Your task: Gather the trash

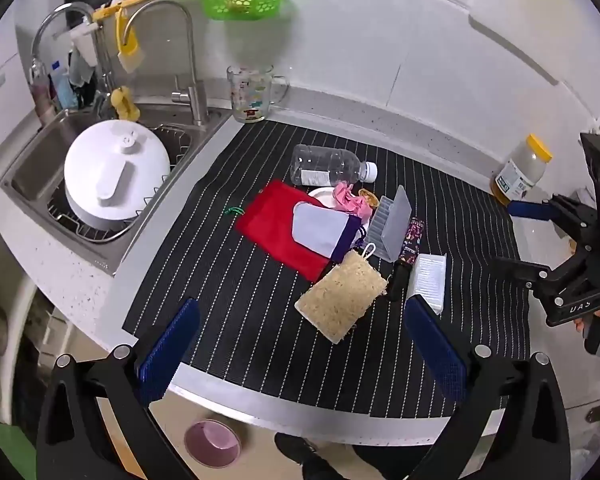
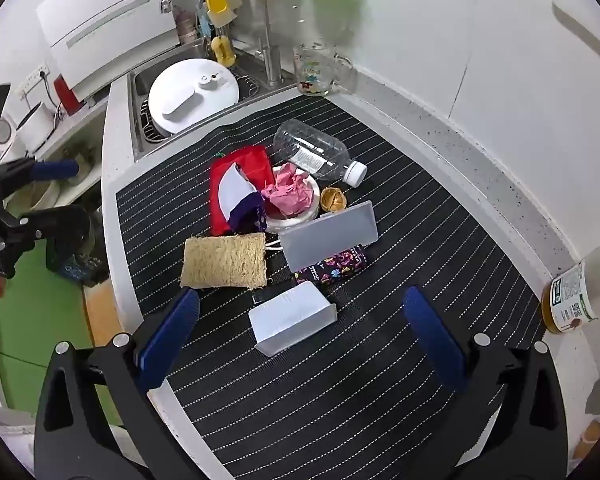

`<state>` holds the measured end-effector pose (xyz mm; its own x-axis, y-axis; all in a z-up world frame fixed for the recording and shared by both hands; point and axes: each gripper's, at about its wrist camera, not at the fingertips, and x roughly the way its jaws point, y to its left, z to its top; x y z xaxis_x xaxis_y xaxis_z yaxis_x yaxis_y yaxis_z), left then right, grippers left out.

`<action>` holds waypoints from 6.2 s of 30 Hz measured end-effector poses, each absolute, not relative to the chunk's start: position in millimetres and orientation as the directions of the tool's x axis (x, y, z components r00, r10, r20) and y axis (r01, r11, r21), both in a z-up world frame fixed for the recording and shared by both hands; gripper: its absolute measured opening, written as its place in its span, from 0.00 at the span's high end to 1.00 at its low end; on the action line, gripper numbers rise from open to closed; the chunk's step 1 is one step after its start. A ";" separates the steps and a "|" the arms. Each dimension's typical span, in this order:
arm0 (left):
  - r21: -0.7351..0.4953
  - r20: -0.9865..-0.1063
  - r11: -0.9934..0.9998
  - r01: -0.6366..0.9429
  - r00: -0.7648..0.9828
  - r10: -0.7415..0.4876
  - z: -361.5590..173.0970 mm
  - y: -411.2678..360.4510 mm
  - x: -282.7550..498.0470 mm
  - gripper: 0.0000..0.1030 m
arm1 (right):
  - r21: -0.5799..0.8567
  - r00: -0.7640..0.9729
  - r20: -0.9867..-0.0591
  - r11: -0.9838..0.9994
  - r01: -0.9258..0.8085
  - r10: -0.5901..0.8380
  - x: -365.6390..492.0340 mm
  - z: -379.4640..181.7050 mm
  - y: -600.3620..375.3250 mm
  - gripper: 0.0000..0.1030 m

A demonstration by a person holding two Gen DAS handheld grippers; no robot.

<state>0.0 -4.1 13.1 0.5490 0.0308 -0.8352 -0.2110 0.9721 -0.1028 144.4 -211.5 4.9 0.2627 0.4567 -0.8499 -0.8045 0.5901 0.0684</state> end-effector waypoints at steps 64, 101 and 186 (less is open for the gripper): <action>-0.086 -0.838 0.970 -0.228 0.543 0.053 13.3 1.4 -5.3 0.05 | 0.109 0.224 -0.862 0.597 -0.795 0.454 142.5 -2.4 -220.1 0.03; -0.102 -0.887 0.964 -0.247 0.462 0.024 -26.7 10.7 -0.9 0.05 | 0.424 -0.082 -0.863 0.628 -0.653 0.498 152.0 -119.6 -202.8 0.44; -0.168 -0.855 0.643 -0.748 0.435 0.283 -16.7 48.3 -331.4 0.32 | 0.238 -0.237 -0.811 -0.068 -0.969 0.535 -118.8 -19.9 -39.5 0.93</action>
